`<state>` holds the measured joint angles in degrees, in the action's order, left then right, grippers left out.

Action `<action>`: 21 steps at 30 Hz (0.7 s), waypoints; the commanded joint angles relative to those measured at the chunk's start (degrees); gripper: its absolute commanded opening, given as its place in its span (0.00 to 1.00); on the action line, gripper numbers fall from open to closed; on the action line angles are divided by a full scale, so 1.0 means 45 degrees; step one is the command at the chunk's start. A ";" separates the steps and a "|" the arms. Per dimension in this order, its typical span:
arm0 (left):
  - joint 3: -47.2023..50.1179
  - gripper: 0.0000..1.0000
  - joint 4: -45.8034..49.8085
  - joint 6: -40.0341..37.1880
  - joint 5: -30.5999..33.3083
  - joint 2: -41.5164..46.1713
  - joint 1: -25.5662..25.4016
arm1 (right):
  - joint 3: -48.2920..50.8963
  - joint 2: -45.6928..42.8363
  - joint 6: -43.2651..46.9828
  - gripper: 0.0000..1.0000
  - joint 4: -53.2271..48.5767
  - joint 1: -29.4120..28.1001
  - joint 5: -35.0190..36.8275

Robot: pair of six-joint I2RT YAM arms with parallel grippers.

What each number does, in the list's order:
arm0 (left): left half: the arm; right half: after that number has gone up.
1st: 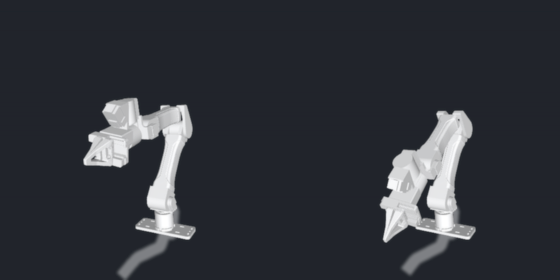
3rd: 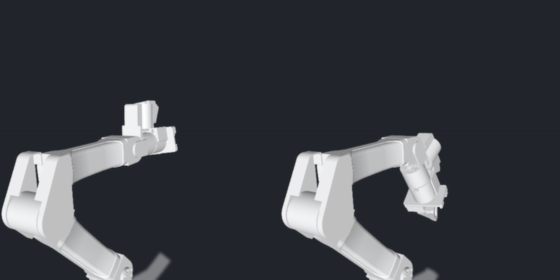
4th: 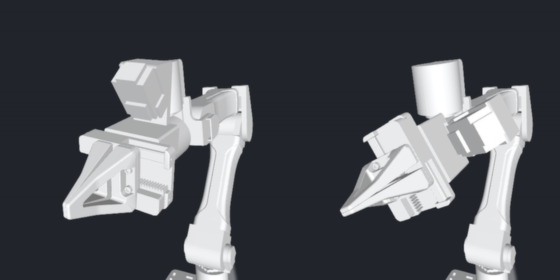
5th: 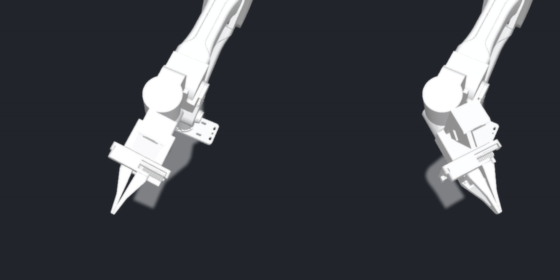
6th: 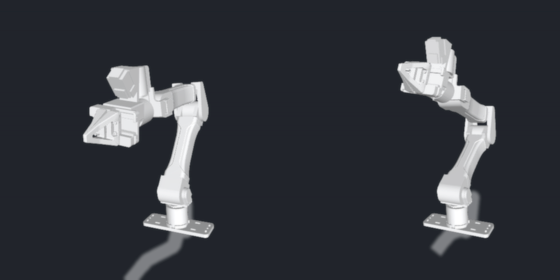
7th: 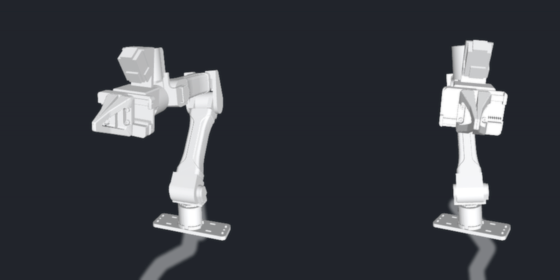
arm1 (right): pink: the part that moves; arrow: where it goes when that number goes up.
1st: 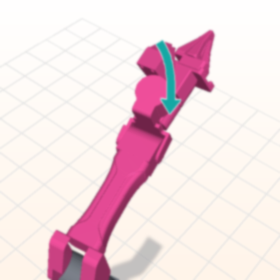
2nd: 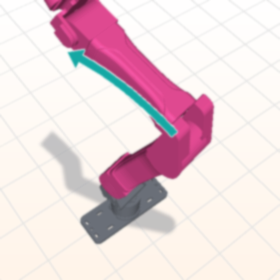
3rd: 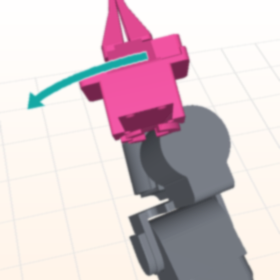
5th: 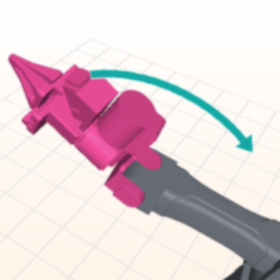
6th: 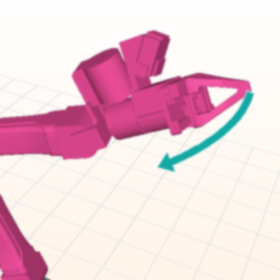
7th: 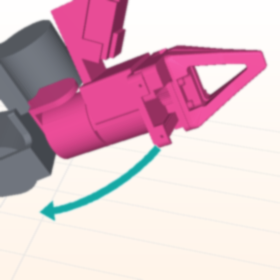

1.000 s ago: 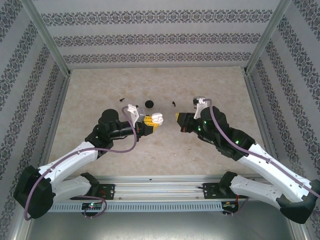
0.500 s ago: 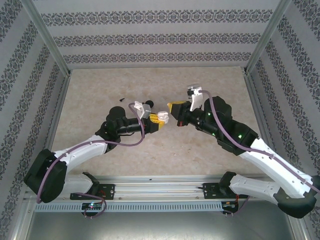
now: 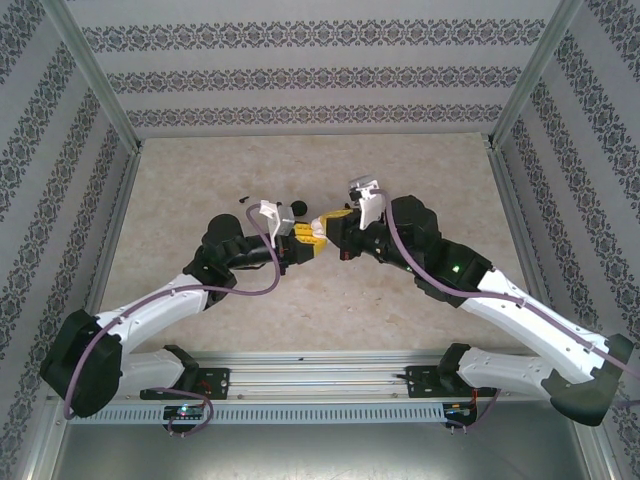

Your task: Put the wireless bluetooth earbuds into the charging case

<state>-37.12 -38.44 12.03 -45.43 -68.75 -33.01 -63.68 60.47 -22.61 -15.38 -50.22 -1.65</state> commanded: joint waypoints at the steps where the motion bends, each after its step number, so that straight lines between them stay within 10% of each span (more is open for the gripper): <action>1: 0.0091 0.12 0.0210 -0.0252 -0.0138 0.0343 -0.0085 | 0.0162 0.0106 0.0413 0.07 0.0451 -0.0203 -0.0111; 21: -0.0168 0.12 0.0294 -0.0040 -0.0313 0.0439 -0.0085 | 0.0884 0.0170 0.0546 0.07 0.0690 -0.0403 0.0225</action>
<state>-37.12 -36.58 12.05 -45.52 -68.10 -33.01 -61.06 61.30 -20.99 -13.17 -51.29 -1.76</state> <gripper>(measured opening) 0.187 0.080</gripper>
